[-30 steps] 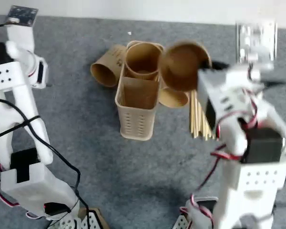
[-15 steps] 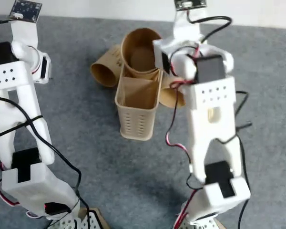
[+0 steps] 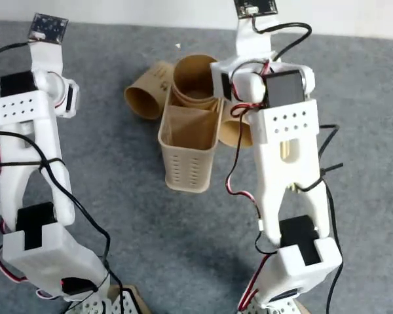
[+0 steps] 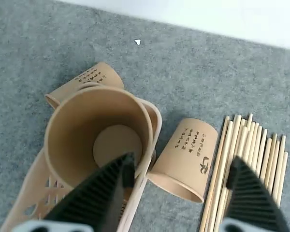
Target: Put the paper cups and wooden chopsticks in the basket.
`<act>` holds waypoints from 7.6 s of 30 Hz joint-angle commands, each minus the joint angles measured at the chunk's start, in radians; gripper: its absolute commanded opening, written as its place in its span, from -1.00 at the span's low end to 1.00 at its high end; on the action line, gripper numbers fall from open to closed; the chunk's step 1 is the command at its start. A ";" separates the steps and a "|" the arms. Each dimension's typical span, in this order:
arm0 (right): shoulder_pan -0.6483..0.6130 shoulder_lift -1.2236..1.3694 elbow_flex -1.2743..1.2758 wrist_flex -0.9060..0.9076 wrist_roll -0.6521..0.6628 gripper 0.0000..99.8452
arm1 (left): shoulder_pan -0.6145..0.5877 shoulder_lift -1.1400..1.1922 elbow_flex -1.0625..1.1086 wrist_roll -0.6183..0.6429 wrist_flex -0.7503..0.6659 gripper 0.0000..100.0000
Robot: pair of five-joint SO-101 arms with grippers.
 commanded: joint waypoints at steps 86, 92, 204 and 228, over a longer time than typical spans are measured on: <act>0.280 -1.402 2.181 -0.872 0.166 -0.33 | 0.627 -0.079 -0.664 -0.114 0.543 -0.99; 0.280 -1.402 2.181 -0.871 0.166 -0.33 | 0.610 -0.061 -0.664 -0.112 0.473 -0.79; 0.064 0.012 -0.486 -0.012 0.299 -0.99 | 0.065 -0.470 1.076 0.157 -0.516 -0.72; -0.028 0.012 -0.128 0.127 0.146 -0.58 | 0.099 -0.470 1.099 0.157 -0.534 -0.72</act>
